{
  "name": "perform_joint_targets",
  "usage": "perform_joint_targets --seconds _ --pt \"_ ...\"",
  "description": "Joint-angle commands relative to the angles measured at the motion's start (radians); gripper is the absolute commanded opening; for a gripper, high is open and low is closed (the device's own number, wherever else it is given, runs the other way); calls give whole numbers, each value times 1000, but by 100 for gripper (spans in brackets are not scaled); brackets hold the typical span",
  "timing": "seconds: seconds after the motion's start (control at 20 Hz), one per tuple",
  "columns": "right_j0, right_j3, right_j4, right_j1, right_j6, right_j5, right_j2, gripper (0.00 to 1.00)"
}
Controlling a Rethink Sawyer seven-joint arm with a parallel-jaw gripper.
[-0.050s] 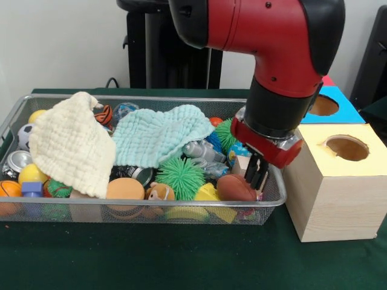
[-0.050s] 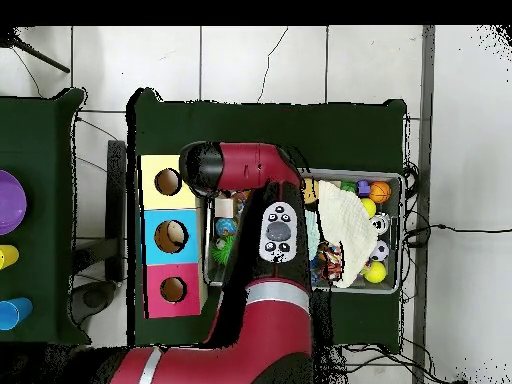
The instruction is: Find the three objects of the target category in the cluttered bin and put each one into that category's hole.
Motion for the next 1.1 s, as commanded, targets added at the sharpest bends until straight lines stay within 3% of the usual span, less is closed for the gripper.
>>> perform_joint_targets --seconds 0.05,0.2,0.4,0.45,0.55,0.65,0.75,0.85,1.1 --pt "10 156 120 46 415 -34 -83 0" --pt "-3 171 131 56 383 -77 -88 0" --pt "-69 148 45 47 96 -64 -23 0" --pt "-107 132 3 47 -54 -68 30 0" --pt "-142 114 -41 53 -187 -92 88 0" --pt "-165 103 -73 55 -255 -103 134 0" --pt "-185 87 -87 60 -286 -89 179 0" --pt "-191 104 -83 50 -226 -103 198 0" --pt "-191 40 -143 58 -254 -8 226 0"
